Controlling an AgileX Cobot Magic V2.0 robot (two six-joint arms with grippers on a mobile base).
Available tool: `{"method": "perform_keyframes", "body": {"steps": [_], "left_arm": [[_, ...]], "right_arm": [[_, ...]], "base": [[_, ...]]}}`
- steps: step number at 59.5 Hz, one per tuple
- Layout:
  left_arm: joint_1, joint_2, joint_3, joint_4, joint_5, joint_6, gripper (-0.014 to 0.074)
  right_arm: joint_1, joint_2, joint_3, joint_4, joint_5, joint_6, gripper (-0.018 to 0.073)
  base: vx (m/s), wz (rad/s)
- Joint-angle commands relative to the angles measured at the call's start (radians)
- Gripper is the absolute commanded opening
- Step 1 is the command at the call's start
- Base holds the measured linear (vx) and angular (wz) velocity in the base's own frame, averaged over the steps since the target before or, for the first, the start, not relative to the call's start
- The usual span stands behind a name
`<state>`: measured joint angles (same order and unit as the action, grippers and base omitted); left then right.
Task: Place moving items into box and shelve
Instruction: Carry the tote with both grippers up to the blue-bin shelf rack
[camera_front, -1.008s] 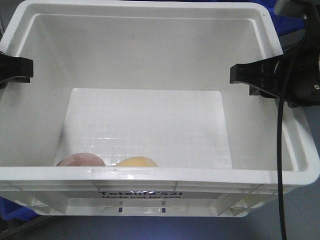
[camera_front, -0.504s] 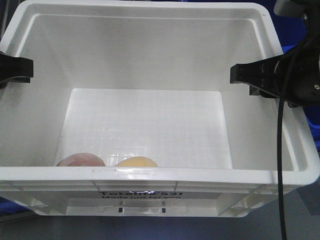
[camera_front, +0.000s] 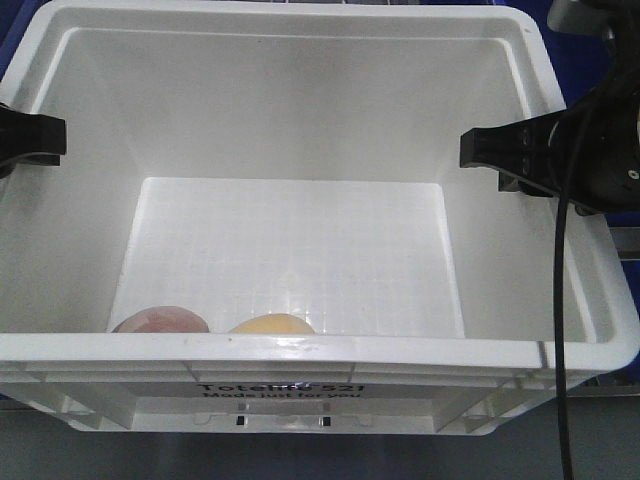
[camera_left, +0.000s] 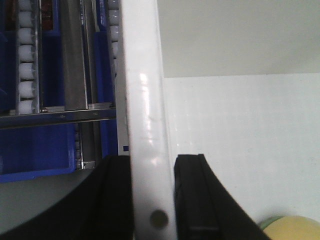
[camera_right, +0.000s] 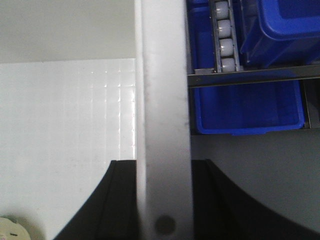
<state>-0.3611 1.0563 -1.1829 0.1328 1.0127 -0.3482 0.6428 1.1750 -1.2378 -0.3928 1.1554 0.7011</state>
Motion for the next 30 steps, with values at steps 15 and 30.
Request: {"method": "perform_keyframes", "body": {"steps": [15, 30], "left_arm": [[0.008, -0.026, -0.035, 0.108, -0.080, -0.004, 0.0067], [0.008, -0.026, -0.035, 0.108, -0.080, -0.004, 0.0067]], "right_arm": [[-0.013, -0.044, -0.037, -0.134, -0.036, 0.004, 0.0127], [-0.013, -0.044, -0.037, -0.134, -0.036, 0.004, 0.0127]], "base": [[0.08, 0.25], [0.08, 0.17]]}}
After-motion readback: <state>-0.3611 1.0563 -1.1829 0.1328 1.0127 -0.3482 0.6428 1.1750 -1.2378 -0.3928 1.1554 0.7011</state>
